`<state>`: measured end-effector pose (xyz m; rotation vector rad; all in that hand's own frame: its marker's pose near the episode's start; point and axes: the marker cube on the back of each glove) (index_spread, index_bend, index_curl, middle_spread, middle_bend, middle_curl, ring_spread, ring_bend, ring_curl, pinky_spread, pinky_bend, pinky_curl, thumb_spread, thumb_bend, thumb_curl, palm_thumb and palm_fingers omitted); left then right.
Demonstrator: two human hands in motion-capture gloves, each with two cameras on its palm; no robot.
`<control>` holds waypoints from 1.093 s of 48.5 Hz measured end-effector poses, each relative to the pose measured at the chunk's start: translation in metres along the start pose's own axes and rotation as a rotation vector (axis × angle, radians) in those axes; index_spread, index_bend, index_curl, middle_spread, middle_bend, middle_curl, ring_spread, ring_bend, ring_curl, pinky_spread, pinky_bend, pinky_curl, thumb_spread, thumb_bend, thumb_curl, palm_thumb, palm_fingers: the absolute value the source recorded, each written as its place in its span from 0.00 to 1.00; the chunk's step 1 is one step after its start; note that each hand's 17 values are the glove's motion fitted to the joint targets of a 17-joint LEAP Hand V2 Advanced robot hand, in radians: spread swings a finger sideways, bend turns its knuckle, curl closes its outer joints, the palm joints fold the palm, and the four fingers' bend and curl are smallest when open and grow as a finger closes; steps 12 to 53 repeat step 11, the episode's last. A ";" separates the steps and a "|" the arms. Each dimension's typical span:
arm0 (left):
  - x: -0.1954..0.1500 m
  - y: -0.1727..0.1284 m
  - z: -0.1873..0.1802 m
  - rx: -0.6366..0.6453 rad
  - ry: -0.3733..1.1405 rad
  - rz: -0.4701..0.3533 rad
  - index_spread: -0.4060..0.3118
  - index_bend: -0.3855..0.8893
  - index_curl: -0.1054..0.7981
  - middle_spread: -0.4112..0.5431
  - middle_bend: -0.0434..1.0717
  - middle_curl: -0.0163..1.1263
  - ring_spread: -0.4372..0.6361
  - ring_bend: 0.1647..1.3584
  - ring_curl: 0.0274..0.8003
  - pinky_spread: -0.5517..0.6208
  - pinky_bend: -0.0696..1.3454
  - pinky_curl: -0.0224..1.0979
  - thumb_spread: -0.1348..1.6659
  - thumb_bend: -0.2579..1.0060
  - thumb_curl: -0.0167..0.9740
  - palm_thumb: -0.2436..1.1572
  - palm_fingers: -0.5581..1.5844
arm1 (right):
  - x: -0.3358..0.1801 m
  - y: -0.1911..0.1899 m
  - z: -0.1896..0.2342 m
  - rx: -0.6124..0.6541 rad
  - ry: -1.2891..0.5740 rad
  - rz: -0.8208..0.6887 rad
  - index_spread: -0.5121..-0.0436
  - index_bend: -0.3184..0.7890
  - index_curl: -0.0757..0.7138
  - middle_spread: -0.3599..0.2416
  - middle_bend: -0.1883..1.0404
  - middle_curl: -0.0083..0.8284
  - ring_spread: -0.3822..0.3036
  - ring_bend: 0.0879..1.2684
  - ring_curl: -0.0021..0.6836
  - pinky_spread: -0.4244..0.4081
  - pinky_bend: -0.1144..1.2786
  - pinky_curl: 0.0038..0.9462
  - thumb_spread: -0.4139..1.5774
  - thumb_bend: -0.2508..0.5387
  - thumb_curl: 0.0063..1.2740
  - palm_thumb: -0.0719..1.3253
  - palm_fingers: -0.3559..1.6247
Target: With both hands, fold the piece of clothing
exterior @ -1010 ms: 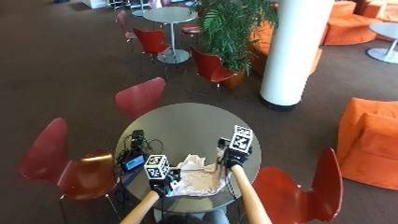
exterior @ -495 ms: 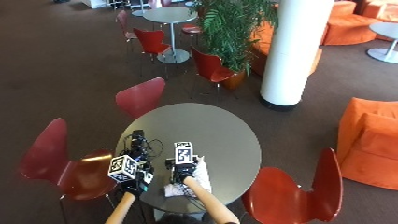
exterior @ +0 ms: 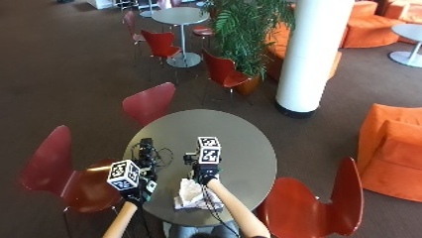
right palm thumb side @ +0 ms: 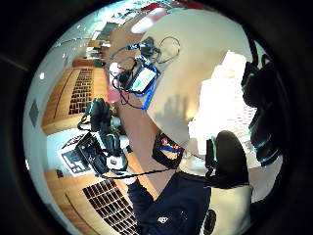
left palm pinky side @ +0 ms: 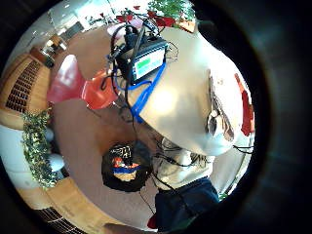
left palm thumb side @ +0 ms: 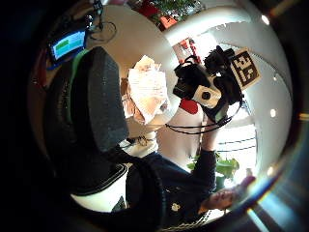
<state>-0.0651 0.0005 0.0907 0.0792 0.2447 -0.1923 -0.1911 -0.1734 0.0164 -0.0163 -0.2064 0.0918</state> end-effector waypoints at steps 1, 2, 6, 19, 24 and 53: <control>0.001 0.000 -0.003 -0.001 -0.003 0.000 0.53 0.39 0.42 0.55 0.20 0.30 0.62 0.37 0.37 0.61 0.36 0.34 0.88 0.20 0.27 0.33 0.37 | 0.003 0.000 -0.002 0.008 0.003 0.005 0.62 0.36 0.45 0.30 0.52 0.65 0.23 0.61 0.72 0.10 0.57 0.44 0.63 0.28 0.48 0.72 0.81; 0.003 0.001 -0.006 -0.003 -0.005 -0.001 0.53 0.40 0.42 0.55 0.20 0.30 0.62 0.37 0.37 0.61 0.36 0.34 0.88 0.20 0.27 0.33 0.37 | 0.005 -0.001 -0.003 0.015 0.005 0.009 0.62 0.37 0.45 0.30 0.52 0.65 0.24 0.61 0.72 0.10 0.57 0.44 0.64 0.28 0.48 0.72 0.81; 0.007 0.003 -0.018 0.002 -0.025 -0.002 0.53 0.40 0.42 0.55 0.20 0.30 0.62 0.37 0.37 0.61 0.36 0.34 0.88 0.20 0.27 0.33 0.37 | 0.012 0.002 -0.009 0.033 0.002 0.014 0.62 0.37 0.44 0.31 0.53 0.66 0.24 0.61 0.72 0.11 0.57 0.44 0.64 0.28 0.47 0.71 0.81; 0.009 0.007 -0.025 0.016 -0.074 -0.013 0.53 0.40 0.41 0.55 0.20 0.30 0.63 0.37 0.37 0.62 0.36 0.34 0.88 0.20 0.27 0.33 0.37 | 0.014 0.011 -0.016 0.042 -0.010 -0.002 0.62 0.37 0.43 0.31 0.53 0.65 0.24 0.61 0.71 0.11 0.57 0.44 0.64 0.28 0.46 0.71 0.81; 0.009 0.007 -0.025 0.016 -0.074 -0.013 0.53 0.40 0.41 0.55 0.20 0.30 0.63 0.37 0.37 0.62 0.36 0.34 0.88 0.20 0.27 0.33 0.37 | 0.014 0.011 -0.016 0.042 -0.010 -0.002 0.62 0.37 0.43 0.31 0.53 0.65 0.24 0.61 0.71 0.11 0.57 0.44 0.64 0.28 0.46 0.71 0.81; 0.009 0.007 -0.025 0.016 -0.074 -0.013 0.53 0.40 0.41 0.55 0.20 0.30 0.63 0.37 0.37 0.62 0.36 0.34 0.88 0.20 0.27 0.33 0.37 | 0.014 0.011 -0.016 0.042 -0.010 -0.002 0.62 0.37 0.43 0.31 0.53 0.65 0.24 0.61 0.71 0.11 0.57 0.44 0.64 0.28 0.46 0.71 0.81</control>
